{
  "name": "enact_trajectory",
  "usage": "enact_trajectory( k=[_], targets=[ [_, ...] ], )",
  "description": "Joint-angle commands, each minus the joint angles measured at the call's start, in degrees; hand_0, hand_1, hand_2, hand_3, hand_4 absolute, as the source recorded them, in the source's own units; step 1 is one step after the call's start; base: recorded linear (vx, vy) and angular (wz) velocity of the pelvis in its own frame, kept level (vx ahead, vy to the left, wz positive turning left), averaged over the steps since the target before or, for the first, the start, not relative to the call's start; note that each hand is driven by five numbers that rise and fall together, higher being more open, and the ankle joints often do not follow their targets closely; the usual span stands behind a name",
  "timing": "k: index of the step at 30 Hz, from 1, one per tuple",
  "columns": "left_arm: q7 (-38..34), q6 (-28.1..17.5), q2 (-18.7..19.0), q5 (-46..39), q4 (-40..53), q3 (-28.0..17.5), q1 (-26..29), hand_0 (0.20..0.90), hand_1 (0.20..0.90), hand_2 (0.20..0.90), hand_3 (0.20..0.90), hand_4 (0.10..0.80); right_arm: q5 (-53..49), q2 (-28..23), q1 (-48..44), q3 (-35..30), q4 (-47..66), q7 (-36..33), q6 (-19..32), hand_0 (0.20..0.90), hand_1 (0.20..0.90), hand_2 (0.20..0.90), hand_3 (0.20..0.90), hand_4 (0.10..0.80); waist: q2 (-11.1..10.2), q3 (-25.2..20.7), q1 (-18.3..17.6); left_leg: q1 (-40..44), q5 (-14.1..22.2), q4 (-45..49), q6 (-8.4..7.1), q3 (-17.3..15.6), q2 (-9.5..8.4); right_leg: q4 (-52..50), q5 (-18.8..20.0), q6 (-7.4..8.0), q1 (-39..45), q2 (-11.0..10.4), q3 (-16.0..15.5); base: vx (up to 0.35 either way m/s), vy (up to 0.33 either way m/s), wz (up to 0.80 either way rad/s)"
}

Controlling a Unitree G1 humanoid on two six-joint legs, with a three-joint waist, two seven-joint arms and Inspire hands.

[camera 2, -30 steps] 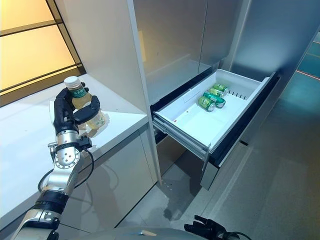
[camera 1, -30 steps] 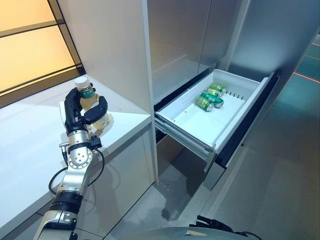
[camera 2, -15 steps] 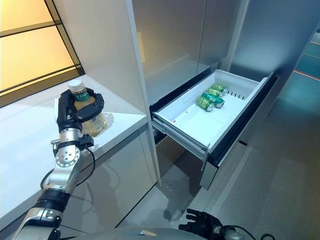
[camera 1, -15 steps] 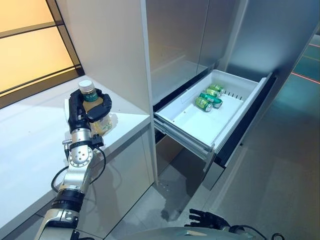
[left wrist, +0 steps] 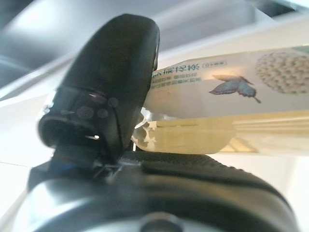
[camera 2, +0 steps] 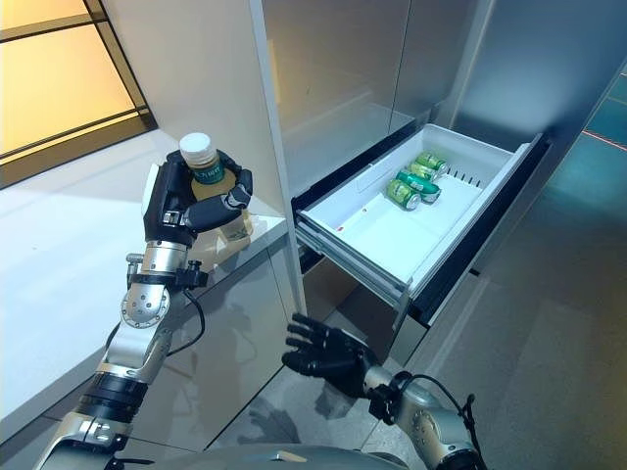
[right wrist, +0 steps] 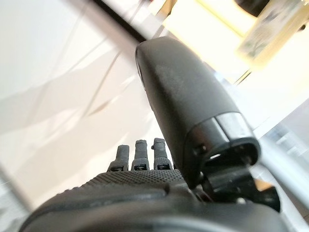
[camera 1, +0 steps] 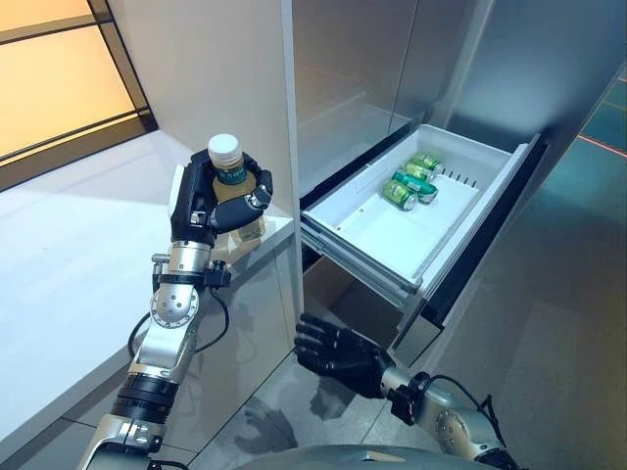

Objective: Put drinks into fridge and close the fridge

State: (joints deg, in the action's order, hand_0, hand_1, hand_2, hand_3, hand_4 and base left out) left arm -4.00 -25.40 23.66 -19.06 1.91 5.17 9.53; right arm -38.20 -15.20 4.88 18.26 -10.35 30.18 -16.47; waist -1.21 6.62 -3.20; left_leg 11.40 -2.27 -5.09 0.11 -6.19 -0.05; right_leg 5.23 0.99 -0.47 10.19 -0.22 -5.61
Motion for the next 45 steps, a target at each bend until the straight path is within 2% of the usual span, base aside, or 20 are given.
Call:
enact_trajectory(
  k=[1,3,6,13,23,32,37,45],
  targets=[
    [5.0,-13.6,2.7,-7.1,12.1,-2.2,8.7,0.300,0.300,0.300,0.200,0.100,-1.1,0.1,-6.2,-4.2,10.9,2.5,9.0,0.900,0.900,0.900,0.900,0.800,0.5,-2.7,0.3,0.0,5.1,0.3,1.03,2.1,-1.13,-4.9,-3.8,3.58,-1.4,-0.8,-1.9,-0.046,-0.007,0.01],
    [8.1,-13.3,3.0,-9.1,14.9,-2.3,8.4,0.300,0.300,0.300,0.200,0.100,-0.1,-2.6,-8.2,-6.5,18.1,0.6,9.4,0.900,0.900,0.900,0.900,0.800,0.4,-2.7,0.4,-0.3,5.0,0.3,1.08,2.2,-1.12,-4.9,-3.7,3.57,-1.7,-0.8,-1.6,-0.050,-0.007,0.00],
    [12.9,-12.3,2.8,-12.8,16.9,-2.1,7.9,0.300,0.300,0.300,0.200,0.100,-0.1,-4.1,-10.3,-8.5,22.9,0.1,9.4,0.900,0.900,0.900,0.900,0.800,0.3,-2.7,0.6,-0.5,5.1,0.4,1.19,2.3,-1.17,-4.9,-3.7,3.55,-1.9,-0.7,-1.3,-0.036,-0.007,-0.02],
    [20.6,-7.1,2.0,-18.8,19.9,0.0,8.2,0.300,0.300,0.300,0.200,0.100,0.3,-7.9,-14.5,-10.0,28.8,0.6,9.0,0.900,0.900,0.900,0.900,0.800,-0.1,-2.7,0.8,-0.7,5.2,0.6,1.36,2.5,-1.26,-5.2,-3.6,3.41,-2.1,-0.7,-1.1,-0.009,-0.002,0.00],
    [23.0,-0.4,1.1,-21.2,19.0,5.6,11.1,0.300,0.300,0.300,0.200,0.100,1.8,-11.3,-20.7,-8.1,31.8,0.3,9.5,0.900,0.900,0.900,0.900,0.800,-0.6,-2.8,0.5,-0.9,5.2,0.8,1.42,2.3,-1.39,-5.3,-3.3,3.29,-2.5,-0.6,-0.8,0.000,0.000,0.00],
    [22.9,4.0,0.7,-18.7,16.8,10.4,13.1,0.300,0.300,0.300,0.200,0.100,3.7,-13.0,-25.3,-4.7,31.8,-0.1,9.2,0.900,0.900,0.900,0.900,0.800,-0.6,-3.1,0.3,-0.9,5.2,0.8,1.47,2.0,-1.31,-5.1,-3.0,3.24,-2.6,-0.5,-0.2,0.000,0.000,0.00],
    [21.6,4.7,1.3,-16.5,15.4,11.3,13.2,0.300,0.300,0.300,0.200,0.100,3.6,-13.4,-26.7,-4.0,31.9,-0.1,9.5,0.900,0.900,0.900,0.900,0.800,-0.6,-3.1,0.2,-1.0,5.2,0.8,1.46,1.7,-1.20,-4.9,-2.8,3.23,-2.7,-0.5,-0.1,0.000,0.000,0.00],
    [19.6,5.2,2.7,-13.0,13.4,11.7,13.1,0.300,0.300,0.300,0.200,0.100,1.3,-14.1,-27.5,-3.6,32.0,0.5,7.1,0.900,0.900,0.900,0.900,0.800,-0.6,-3.3,0.3,-1.2,5.0,0.7,1.32,1.4,-1.01,-4.6,-2.6,3.28,-2.9,-0.5,-0.1,0.000,0.000,0.00]
  ],
)
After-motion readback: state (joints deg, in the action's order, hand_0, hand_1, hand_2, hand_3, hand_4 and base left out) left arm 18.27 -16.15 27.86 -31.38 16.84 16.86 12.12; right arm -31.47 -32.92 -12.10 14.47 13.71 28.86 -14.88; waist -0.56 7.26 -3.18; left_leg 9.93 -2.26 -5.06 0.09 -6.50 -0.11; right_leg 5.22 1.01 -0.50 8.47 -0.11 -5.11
